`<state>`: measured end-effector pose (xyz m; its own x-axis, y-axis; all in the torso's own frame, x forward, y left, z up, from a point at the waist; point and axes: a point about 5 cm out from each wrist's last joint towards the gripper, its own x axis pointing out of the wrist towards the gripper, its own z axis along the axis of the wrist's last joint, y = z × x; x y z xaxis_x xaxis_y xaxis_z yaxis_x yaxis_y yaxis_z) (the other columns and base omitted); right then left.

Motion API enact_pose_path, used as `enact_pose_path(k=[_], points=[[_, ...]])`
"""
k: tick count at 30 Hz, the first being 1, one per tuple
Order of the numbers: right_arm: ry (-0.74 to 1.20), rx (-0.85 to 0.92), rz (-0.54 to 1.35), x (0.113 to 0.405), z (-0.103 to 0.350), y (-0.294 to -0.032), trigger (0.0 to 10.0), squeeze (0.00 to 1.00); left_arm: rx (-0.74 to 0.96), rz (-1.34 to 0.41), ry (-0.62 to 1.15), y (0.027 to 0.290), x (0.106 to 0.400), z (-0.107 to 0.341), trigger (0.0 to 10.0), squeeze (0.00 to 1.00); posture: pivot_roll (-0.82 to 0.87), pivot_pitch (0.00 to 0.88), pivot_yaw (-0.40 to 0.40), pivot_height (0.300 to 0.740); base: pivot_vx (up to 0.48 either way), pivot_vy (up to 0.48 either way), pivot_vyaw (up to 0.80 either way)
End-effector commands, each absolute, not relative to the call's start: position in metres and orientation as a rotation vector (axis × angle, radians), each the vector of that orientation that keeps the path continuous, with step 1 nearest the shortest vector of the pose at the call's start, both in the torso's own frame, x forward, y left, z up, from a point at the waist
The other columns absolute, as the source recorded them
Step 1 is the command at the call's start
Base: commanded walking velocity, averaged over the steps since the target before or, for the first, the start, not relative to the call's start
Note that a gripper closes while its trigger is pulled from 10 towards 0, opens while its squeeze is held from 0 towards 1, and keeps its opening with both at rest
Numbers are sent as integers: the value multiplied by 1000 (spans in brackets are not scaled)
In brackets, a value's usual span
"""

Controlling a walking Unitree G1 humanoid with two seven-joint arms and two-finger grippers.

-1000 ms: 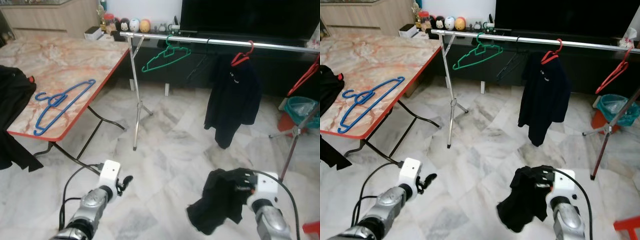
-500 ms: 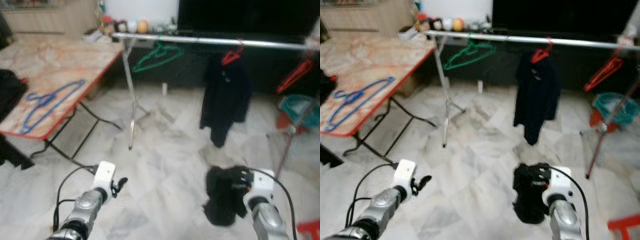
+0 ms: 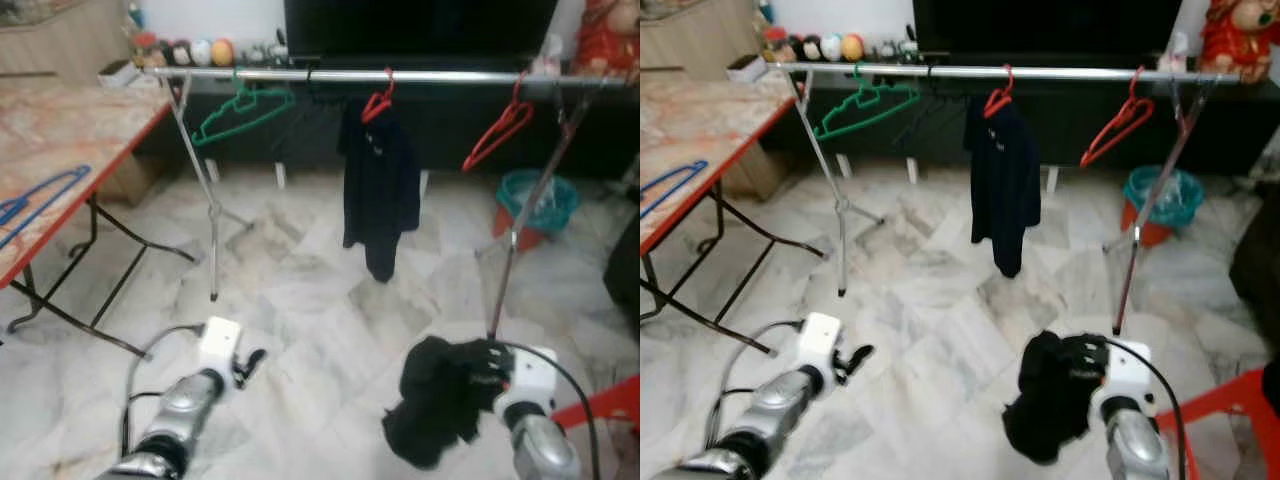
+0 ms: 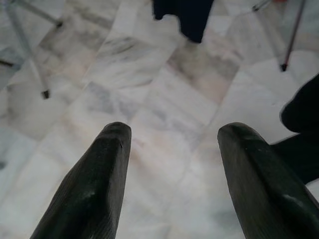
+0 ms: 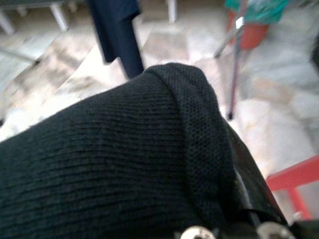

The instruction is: Hang hanger

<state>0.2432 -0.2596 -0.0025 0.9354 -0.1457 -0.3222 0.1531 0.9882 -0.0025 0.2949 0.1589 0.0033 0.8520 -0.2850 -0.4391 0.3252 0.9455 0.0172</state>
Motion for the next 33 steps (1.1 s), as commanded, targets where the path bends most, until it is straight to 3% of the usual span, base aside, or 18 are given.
enact_pose_path(k=[1, 11, 15, 21, 28, 33], points=[[273, 33, -147, 252, 6, -255, 10000, 0, 111, -296, 457, 172, 294, 3, 10000, 0, -7, 0, 31, 740, 0, -356, 0], [279, 35, -90, 254, 7, -252, 10000, 0, 101, -325, 437, 166, 299, 9, 10000, 0, -15, 0, 25, 740, 0, -162, 0], [290, -2, 142, 256, 11, -236, 10000, 0, 85, -445, 392, 152, 307, 21, 10000, 0, -15, 0, 18, 740, 0, 0, 0], [305, -43, 327, 254, 16, -226, 10000, 0, 91, -591, 367, 132, 311, 30, 10000, 0, -21, 0, 16, 740, 0, 0, 0], [256, -23, 275, 263, 29, -230, 10000, 0, 87, -590, 365, 128, 311, 31, 10000, 0, -20, 0, 13, 740, 0, 0, 0], [269, -50, 320, 267, 31, -226, 10000, 0, 61, -737, 337, 110, 308, 41, 10000, 0, -13, 0, 21, 740, 0, 0, 0]])
